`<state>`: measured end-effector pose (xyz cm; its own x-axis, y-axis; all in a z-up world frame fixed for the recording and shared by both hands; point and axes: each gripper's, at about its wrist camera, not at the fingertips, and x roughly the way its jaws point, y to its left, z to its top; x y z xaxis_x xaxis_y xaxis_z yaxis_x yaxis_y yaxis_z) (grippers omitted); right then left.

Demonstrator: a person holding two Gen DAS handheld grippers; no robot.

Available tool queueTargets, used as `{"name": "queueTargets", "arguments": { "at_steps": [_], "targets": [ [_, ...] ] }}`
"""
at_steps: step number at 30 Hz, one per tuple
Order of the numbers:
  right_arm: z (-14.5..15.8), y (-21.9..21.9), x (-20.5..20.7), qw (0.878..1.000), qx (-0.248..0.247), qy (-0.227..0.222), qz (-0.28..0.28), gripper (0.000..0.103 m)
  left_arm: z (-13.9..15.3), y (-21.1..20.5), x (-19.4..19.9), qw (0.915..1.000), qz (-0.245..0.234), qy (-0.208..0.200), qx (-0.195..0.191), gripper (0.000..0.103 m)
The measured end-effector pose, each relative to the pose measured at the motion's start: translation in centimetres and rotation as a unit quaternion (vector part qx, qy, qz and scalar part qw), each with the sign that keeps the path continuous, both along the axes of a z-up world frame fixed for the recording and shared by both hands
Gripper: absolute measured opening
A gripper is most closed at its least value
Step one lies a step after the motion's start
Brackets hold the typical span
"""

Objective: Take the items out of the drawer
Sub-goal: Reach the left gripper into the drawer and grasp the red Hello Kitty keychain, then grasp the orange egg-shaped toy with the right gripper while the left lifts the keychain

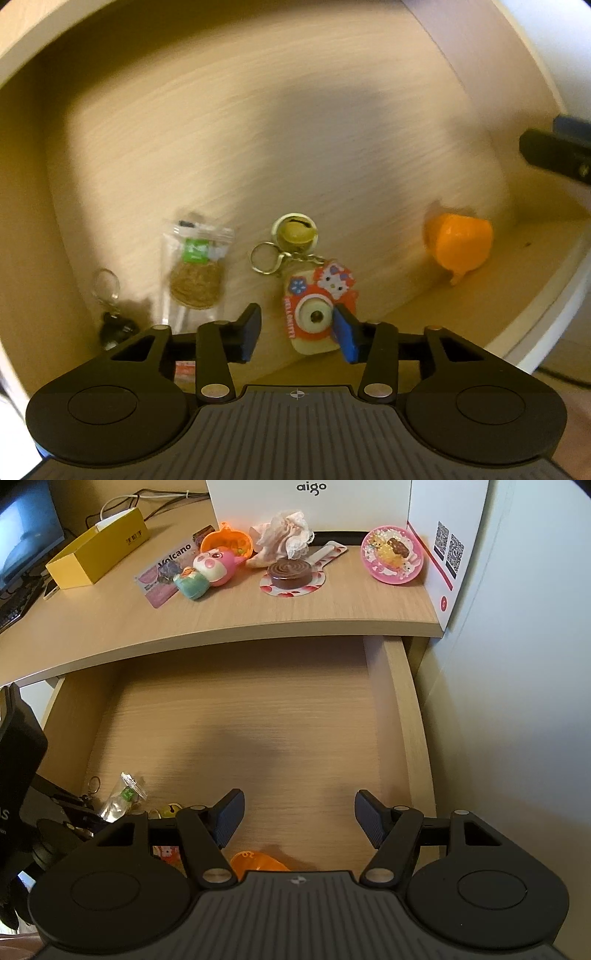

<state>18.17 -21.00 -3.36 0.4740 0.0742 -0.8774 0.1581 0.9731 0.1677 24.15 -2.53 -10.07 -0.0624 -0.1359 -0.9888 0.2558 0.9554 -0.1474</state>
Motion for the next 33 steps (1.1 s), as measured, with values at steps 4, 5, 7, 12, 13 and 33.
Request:
{"name": "queueTargets", "arguments": {
  "at_steps": [4,5,7,12,13,33],
  "targets": [
    [-0.3,0.0,0.0,1.0,0.003,0.005,0.001,0.067,-0.3,-0.6,0.4,0.9994,0.01,0.008,-0.032,0.044],
    [-0.4,0.0,0.1,1.0,0.004,0.007,0.001,0.067,-0.3,-1.1,0.3,0.9995,0.004,0.003,-0.032,0.044],
    [-0.7,-0.1,0.0,1.0,0.011,0.014,-0.002,0.067,-0.5,-2.0,0.4,0.9992,-0.013,-0.007,-0.037,0.045],
    [-2.5,-1.1,0.2,0.993,0.086,0.074,-0.024,0.07,1.4,-0.4,0.1,0.9966,-0.004,-0.037,-0.073,0.034],
    [-3.1,-1.1,0.3,0.991,0.093,0.091,-0.025,0.07,2.0,-0.2,-0.2,0.9955,0.003,-0.051,-0.08,0.033],
    [-7.0,4.5,3.4,0.977,0.017,0.195,0.08,0.055,7.9,12.8,-5.7,0.964,0.142,-0.162,-0.155,0.033]
  ]
}}
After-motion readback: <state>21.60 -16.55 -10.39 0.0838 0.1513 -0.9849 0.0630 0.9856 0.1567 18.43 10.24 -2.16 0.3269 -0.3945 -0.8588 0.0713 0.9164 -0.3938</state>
